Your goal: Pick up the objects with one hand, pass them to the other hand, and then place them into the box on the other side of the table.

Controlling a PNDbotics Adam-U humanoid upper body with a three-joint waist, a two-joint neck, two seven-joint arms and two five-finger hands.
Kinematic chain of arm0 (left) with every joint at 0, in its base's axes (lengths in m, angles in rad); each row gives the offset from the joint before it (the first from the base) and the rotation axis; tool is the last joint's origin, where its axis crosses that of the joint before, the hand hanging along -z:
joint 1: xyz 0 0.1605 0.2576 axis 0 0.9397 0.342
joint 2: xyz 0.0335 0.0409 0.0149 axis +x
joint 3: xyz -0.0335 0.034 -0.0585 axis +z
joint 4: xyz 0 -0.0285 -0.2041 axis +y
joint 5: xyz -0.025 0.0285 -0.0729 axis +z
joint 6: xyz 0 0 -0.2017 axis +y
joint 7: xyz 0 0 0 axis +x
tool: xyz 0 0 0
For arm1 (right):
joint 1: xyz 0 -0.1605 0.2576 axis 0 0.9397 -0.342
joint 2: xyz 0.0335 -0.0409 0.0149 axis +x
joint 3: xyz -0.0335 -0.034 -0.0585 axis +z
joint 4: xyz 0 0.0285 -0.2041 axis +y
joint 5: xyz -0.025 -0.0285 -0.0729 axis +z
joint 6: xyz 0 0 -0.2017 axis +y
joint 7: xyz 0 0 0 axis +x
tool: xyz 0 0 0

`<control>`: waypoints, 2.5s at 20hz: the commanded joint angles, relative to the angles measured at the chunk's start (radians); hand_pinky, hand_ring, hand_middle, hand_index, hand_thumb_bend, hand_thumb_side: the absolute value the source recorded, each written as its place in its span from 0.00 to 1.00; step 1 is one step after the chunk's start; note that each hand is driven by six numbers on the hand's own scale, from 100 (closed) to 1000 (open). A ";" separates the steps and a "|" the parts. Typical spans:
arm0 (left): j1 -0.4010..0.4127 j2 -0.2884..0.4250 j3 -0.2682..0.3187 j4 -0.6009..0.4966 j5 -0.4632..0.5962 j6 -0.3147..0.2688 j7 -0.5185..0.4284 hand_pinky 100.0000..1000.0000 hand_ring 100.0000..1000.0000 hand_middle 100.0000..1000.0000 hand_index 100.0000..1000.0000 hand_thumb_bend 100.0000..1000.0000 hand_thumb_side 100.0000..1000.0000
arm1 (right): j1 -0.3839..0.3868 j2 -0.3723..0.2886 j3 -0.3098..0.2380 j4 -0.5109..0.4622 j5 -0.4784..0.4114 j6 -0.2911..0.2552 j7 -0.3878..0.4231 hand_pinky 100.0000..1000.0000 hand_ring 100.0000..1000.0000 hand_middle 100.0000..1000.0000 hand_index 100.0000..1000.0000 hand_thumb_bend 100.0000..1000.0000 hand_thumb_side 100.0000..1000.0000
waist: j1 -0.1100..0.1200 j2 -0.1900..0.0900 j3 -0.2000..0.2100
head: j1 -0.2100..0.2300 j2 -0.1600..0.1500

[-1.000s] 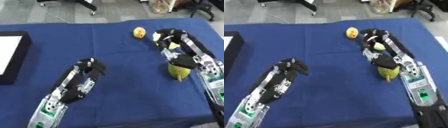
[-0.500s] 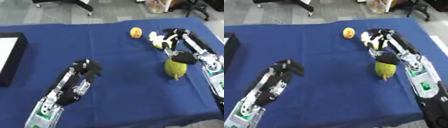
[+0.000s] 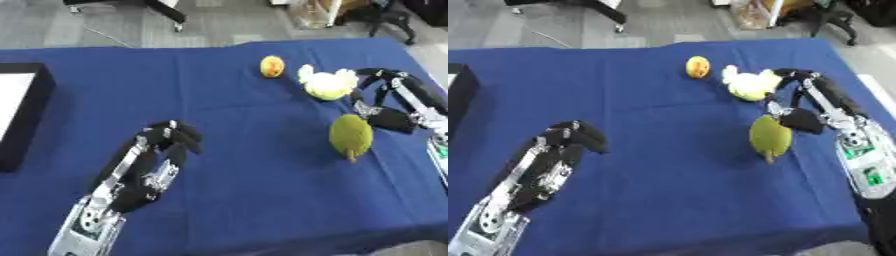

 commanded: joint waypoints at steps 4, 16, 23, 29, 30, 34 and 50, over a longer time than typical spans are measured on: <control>-0.006 0.010 0.007 -0.007 -0.004 -0.006 0.002 0.74 0.54 0.58 0.58 0.00 0.59 | 0.016 -0.063 -0.017 0.003 0.004 0.011 0.005 0.71 0.36 0.63 0.88 0.05 0.56 | -0.005 -0.014 0.000 | -0.003 0.005; -0.005 0.012 0.008 -0.005 -0.007 -0.008 0.003 0.74 0.54 0.58 0.58 0.00 0.59 | 0.063 -0.103 -0.009 0.001 -0.019 -0.002 0.054 0.72 0.39 0.65 0.89 0.07 0.58 | -0.010 -0.014 0.000 | -0.006 0.005; -0.005 0.012 0.009 -0.003 -0.009 -0.009 0.005 0.74 0.54 0.58 0.58 0.00 0.59 | 0.091 -0.119 -0.009 -0.025 -0.056 -0.015 0.078 0.72 0.38 0.63 0.89 0.06 0.60 | -0.011 -0.014 -0.001 | -0.007 0.005; -0.006 0.013 0.009 -0.004 -0.009 -0.009 0.005 0.74 0.54 0.58 0.58 0.00 0.59 | 0.112 -0.125 -0.008 -0.050 -0.089 -0.025 0.096 0.72 0.38 0.62 0.88 0.05 0.61 | -0.011 -0.014 -0.003 | -0.008 0.005; -0.006 0.013 0.009 -0.004 -0.009 -0.009 0.005 0.74 0.54 0.58 0.58 0.00 0.59 | 0.114 -0.125 -0.008 -0.052 -0.093 -0.025 0.099 0.72 0.38 0.62 0.88 0.05 0.61 | -0.011 -0.014 -0.003 | -0.008 0.005; -0.006 0.014 0.010 -0.005 -0.010 -0.009 0.006 0.74 0.54 0.58 0.58 0.00 0.59 | 0.119 -0.128 -0.003 -0.058 -0.104 -0.031 0.116 0.72 0.38 0.62 0.88 0.04 0.61 | -0.011 -0.014 -0.003 | -0.008 0.005; -0.006 0.013 0.009 -0.006 -0.011 -0.009 0.007 0.73 0.54 0.58 0.58 0.00 0.59 | 0.098 -0.127 0.039 0.007 -0.112 -0.034 0.181 0.72 0.42 0.63 0.88 0.04 0.64 | -0.010 -0.013 0.002 | -0.012 0.005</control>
